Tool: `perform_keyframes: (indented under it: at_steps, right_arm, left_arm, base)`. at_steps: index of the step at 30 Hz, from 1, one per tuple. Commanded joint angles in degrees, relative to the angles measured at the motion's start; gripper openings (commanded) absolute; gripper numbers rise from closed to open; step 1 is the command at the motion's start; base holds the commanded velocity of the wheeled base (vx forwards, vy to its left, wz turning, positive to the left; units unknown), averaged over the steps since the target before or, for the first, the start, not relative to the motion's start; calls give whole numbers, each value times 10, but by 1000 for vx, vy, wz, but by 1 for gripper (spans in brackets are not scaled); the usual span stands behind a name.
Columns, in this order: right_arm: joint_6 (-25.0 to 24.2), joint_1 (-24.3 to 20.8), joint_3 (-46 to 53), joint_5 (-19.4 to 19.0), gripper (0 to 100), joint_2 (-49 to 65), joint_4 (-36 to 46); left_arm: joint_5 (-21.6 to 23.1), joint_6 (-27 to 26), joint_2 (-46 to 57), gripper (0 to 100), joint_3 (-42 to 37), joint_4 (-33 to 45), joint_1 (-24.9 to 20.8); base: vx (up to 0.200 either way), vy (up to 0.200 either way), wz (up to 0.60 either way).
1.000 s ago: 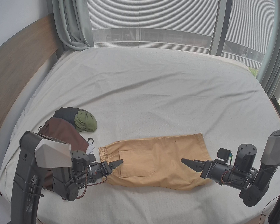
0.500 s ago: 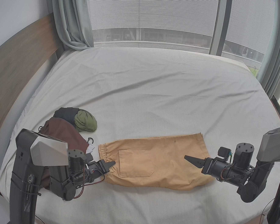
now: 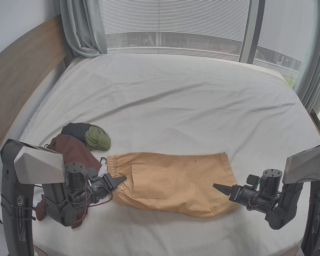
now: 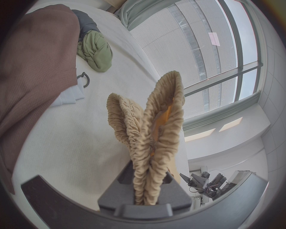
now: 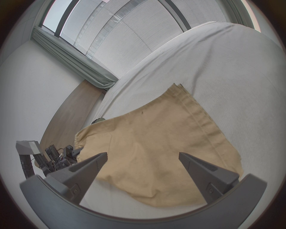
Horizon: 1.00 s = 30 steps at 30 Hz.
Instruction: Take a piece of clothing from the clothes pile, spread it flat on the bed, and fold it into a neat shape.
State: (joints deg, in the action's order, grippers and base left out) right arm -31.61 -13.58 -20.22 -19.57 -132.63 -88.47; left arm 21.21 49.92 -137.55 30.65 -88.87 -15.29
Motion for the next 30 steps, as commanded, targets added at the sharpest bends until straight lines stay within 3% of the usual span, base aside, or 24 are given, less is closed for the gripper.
perform_keyframes:
  at_steps: [1, 7, 15, 20, 30]
  right_arm:
    - [1, -5, 1, 0, 100, -25, 0]
    - [1, -7, 2, 0, 100, -35, 0]
    - [0, -23, 6, 0, 100, -34, 0]
    - [0, -29, 7, 0, 100, -35, 0]
    - [-1, -41, 12, -1, 100, -27, -1]
  left_arm:
    - [15, 1, 32, 0, -19, 0, 18]
    - [72, -2, 62, 0, -60, 0, 59]
    - [76, -9, 79, 0, -83, 2, 83]
    - [77, -42, 79, 0, -96, 2, 102]
    - [80, -47, 81, 0, -97, 1, 109]
  base:
    - [0, 0, 0]
    - [0, 0, 0]
    - [0, 0, 0]
    - [0, 0, 0]
    - [0, 0, 0]
